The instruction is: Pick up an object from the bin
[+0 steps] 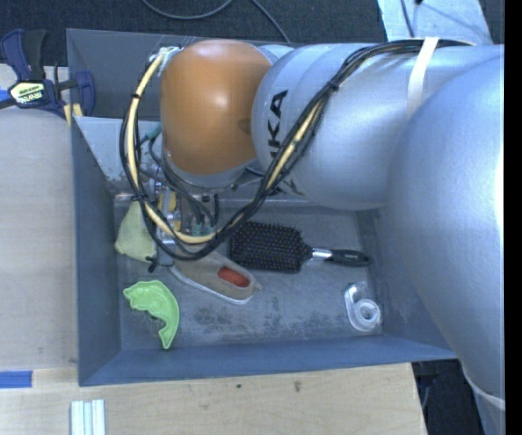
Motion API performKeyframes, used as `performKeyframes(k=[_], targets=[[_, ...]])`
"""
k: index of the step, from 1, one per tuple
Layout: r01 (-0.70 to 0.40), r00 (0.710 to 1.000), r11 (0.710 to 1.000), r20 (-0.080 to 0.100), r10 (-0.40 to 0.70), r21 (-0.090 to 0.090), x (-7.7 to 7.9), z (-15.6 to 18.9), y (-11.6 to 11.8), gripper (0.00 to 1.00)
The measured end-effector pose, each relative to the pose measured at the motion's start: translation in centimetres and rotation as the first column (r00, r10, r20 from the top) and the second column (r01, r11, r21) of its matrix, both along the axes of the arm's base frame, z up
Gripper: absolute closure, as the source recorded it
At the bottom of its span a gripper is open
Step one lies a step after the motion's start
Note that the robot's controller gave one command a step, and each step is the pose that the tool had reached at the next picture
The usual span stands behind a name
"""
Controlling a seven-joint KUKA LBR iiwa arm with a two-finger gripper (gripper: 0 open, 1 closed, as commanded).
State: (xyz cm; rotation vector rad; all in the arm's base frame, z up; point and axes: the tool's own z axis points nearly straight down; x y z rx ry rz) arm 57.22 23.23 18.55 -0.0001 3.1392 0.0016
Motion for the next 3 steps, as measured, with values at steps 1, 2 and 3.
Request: performKeyframes(k=[1, 2, 3], targets=[[0.093, 0.996, 0.996, 0.0, -0.093, 0.0, -0.5, -5.7, -4.9, 0.0], [0.378, 0.926, 0.926, 0.0, -0.378, 0.0, -0.6, -9.6, -6.2, 0.0], [0.321, 0.947, 0.947, -0.003, -0.321, 0.001, -0.6, -11.0, -7.7, 0.0]])
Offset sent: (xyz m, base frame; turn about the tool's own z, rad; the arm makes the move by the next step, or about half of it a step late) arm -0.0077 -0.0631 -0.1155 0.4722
